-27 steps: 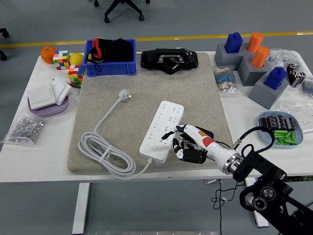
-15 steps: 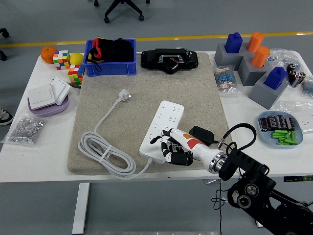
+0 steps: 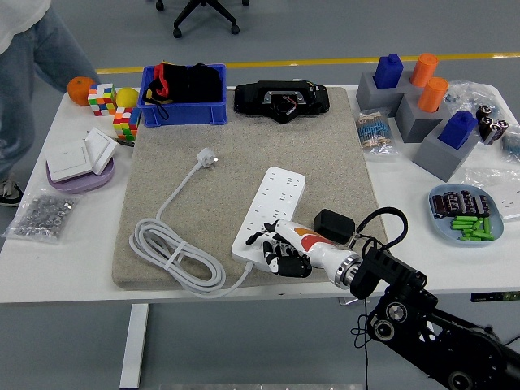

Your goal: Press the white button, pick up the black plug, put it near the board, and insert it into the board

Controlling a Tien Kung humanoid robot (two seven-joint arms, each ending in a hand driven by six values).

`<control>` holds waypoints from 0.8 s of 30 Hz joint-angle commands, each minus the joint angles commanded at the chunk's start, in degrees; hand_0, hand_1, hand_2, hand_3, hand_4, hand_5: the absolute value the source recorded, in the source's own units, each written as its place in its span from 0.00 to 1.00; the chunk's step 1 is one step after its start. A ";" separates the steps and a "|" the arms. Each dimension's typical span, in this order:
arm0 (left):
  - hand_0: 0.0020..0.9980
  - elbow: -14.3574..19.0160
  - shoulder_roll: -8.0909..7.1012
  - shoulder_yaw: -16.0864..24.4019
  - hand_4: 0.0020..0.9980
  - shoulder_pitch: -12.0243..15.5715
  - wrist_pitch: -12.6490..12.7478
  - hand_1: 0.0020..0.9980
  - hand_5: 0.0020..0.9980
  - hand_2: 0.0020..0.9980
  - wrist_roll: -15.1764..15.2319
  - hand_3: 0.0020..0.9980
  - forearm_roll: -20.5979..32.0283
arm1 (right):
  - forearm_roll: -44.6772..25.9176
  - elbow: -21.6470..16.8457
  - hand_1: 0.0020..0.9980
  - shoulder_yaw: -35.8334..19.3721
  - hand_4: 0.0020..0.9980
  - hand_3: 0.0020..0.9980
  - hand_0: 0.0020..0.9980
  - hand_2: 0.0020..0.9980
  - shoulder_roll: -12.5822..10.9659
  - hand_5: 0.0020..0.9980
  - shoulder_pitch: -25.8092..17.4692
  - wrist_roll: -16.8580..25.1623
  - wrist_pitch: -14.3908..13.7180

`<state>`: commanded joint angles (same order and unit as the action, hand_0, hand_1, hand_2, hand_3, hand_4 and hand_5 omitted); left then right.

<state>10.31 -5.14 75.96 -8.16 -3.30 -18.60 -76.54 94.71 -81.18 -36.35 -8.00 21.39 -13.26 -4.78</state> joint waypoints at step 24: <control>0.71 0.00 0.19 -0.21 0.66 0.04 0.01 0.66 0.27 0.59 0.01 0.68 0.20 | 1.31 3.08 0.00 1.23 0.20 0.66 0.00 0.14 0.14 0.00 0.51 0.42 -0.88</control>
<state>10.31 -4.94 75.75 -8.11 -3.30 -18.58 -76.35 96.02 -78.11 -35.12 -7.86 21.89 -12.84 -5.65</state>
